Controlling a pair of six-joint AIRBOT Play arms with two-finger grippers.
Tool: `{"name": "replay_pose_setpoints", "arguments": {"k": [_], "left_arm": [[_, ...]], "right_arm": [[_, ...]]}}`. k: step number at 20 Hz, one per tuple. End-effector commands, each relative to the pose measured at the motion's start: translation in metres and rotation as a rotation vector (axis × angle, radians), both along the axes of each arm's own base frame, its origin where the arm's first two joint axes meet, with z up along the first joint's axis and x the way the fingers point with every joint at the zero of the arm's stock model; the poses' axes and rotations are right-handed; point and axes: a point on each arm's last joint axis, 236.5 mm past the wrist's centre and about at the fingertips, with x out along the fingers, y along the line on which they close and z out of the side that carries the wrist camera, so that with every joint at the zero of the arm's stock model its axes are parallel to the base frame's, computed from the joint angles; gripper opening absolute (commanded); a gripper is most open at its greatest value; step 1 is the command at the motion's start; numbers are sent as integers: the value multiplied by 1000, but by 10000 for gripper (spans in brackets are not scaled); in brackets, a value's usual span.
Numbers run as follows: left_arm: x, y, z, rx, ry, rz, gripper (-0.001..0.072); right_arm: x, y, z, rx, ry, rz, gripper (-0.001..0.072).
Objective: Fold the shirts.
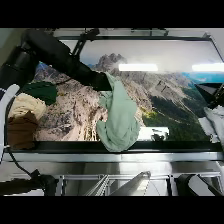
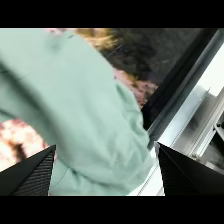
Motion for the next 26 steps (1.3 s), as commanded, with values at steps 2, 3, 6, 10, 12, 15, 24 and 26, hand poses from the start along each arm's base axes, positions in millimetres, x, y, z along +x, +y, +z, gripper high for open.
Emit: {"name": "replay_pose_setpoints", "arguments": {"k": [2, 3, 6, 10, 12, 15, 24, 26], "left_arm": [[8, 62, -50, 32, 181, 159, 707], [8, 68, -66, 16, 221, 203, 707], [19, 86, -109, 2, 257, 339, 706], [19, 85, -163, 29, 324, 384, 705], [13, 68, -182, 6, 391, 356, 705], [6, 42, -211, -7, 470, 313, 687], [19, -19, -235, -3, 506, 143, 69], [30, -21, -236, -10, 483, 144, 8]], "right_arm": [[0, -1, -22, -109, 24, 7, 17], [-7, 7, -40, -197, 46, 61, 17], [-34, 49, -96, -448, 137, 277, 18], [-22, 100, -136, -576, 175, 341, 537], [-18, 131, -152, -555, 190, 382, 519], [-23, 171, -196, -501, 294, 458, 438], [-4, 251, -241, -358, 327, 576, 222], [5, 253, -224, -357, 281, 579, 48]]}}
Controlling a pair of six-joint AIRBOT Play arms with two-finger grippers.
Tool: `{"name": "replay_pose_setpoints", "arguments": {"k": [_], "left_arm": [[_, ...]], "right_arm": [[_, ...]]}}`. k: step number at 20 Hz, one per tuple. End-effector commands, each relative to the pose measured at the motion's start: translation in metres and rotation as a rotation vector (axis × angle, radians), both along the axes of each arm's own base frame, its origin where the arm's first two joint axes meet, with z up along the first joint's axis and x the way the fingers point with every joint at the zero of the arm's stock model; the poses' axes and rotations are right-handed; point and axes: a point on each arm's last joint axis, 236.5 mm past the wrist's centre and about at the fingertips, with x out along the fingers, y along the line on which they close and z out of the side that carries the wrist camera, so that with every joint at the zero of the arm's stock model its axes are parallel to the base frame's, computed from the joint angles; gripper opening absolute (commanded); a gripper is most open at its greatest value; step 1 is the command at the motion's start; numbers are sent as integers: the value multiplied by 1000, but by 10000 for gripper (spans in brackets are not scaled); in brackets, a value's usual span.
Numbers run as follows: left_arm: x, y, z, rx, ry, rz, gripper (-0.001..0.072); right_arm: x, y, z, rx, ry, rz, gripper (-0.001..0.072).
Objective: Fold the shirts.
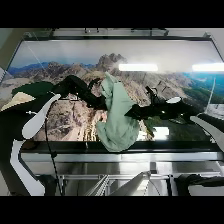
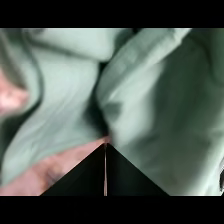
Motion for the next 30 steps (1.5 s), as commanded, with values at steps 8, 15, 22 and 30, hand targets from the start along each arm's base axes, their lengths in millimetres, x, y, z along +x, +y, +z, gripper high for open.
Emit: {"name": "replay_pose_setpoints", "arguments": {"k": [8, 15, 22, 30], "left_arm": [[47, 42, 31, -31, -68, 98, 13], [64, 74, 22, -25, -65, 201, 698], [69, 33, 3, -14, -107, 159, 695], [45, -10, -10, -40, -37, -30, 6]], "right_arm": [[27, -22, 45, -10, -122, -19, 19], [23, -21, 34, -21, -96, -9, 19], [23, -21, 34, -20, -96, -8, 19], [19, -19, 36, -7, -86, 5, 19]]}}
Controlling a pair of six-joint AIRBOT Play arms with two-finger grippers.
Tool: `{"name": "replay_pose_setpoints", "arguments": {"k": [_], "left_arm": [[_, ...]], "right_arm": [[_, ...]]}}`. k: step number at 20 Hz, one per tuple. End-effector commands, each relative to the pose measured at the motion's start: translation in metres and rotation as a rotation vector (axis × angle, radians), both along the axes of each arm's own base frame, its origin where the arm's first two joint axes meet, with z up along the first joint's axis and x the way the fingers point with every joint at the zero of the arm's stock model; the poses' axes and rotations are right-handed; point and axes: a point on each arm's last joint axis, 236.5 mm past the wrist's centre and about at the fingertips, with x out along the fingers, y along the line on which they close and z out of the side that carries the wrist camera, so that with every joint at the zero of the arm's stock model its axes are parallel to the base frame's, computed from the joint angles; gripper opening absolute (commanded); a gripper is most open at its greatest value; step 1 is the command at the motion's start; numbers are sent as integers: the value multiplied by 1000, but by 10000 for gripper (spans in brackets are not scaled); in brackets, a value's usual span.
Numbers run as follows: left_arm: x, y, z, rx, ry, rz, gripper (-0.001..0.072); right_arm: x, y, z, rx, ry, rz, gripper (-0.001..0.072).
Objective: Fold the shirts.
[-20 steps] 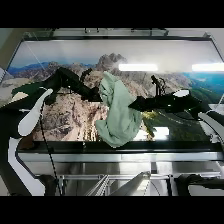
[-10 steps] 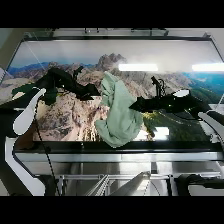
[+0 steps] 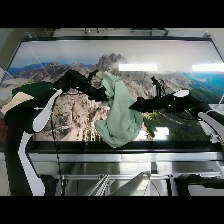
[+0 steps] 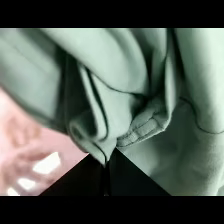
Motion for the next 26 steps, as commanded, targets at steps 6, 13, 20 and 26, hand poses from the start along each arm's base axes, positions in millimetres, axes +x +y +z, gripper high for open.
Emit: {"name": "replay_pose_setpoints", "arguments": {"k": [6, 13, 20, 26], "left_arm": [[31, 40, 127, -65, -162, -48, 4], [40, 141, 393, -75, -787, 264, 10], [-15, 121, 343, -62, -641, 163, 14], [-59, 113, 212, -26, -316, 88, 19]], "right_arm": [[1, -44, 62, 118, -39, 4, 18], [48, -170, 293, 337, -599, -363, 19], [43, -127, 248, 214, -522, -217, 132], [28, -144, 120, -134, -182, -143, 344]]}}
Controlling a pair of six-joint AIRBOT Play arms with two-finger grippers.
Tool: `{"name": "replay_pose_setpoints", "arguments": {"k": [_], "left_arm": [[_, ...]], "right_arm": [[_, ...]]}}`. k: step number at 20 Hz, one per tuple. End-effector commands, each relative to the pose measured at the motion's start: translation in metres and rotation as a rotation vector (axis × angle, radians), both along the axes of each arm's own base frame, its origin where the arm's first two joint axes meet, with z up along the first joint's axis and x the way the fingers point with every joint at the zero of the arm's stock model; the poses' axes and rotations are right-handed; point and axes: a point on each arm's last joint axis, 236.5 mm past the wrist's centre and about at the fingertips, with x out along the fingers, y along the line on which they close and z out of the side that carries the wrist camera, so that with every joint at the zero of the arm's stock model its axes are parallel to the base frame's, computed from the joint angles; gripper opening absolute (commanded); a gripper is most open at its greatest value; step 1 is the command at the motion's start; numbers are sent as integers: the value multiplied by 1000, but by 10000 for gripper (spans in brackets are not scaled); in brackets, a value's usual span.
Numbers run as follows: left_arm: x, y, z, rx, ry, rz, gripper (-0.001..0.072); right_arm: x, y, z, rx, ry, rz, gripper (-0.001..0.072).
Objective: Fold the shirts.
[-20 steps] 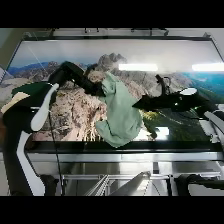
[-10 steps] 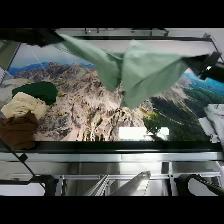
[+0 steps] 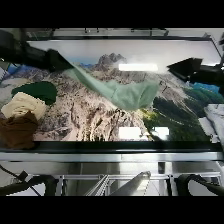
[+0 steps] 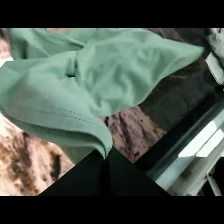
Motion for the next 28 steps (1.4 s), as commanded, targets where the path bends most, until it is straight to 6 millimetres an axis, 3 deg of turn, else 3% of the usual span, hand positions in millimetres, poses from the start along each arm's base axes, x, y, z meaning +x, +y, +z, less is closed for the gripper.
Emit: {"name": "replay_pose_setpoints", "arguments": {"k": [1, 2, 3, 4, 7, 11, 13, 15, 20, 21, 22, 24, 25, 26, 28], "left_arm": [[-32, 11, -77, 56, 183, -17, 214], [-35, 21, -93, 85, 213, 4, 502], [-37, 32, -106, 102, 240, 32, 707], [-39, 40, -114, 99, 263, 56, 701], [-39, 67, -137, 88, 311, 154, 698], [-22, 94, -168, 102, 285, 312, 697], [-17, 97, -183, 103, 313, 321, 697], [-10, 97, -199, 99, 357, 311, 697], [23, 95, -225, 88, 408, 264, 697], [27, 92, -230, 87, 421, 246, 697], [32, 87, -236, 84, 441, 230, 696], [34, 73, -249, 85, 476, 176, 696], [35, 63, -255, 87, 497, 147, 695], [34, 53, -262, 89, 512, 112, 674], [33, 35, -271, 94, 538, 43, 527]], "right_arm": [[-20, -36, -87, -287, 268, -29, 345], [-29, -43, -98, -334, 320, -28, 351], [-37, -42, -102, -330, 358, -15, 426], [-44, -35, -104, -310, 377, 6, 494], [-70, -3, -133, -275, 460, 67, 504], [-99, 72, -174, -213, 504, 113, 503], [-94, 97, -194, -249, 479, 97, 503], [-75, 111, -209, -214, 480, 11, 502], [-57, 128, -241, -62, 590, -81, 498], [-53, 131, -242, -36, 586, -86, 473], [-47, 135, -241, -10, 573, -89, 350], [-35, 139, -232, 36, 530, -98, 284], [-29, 141, -226, 54, 504, -100, 208], [-25, 142, -222, 63, 491, -101, 137], [-24, 143, -220, 66, 487, -97, 36]]}}
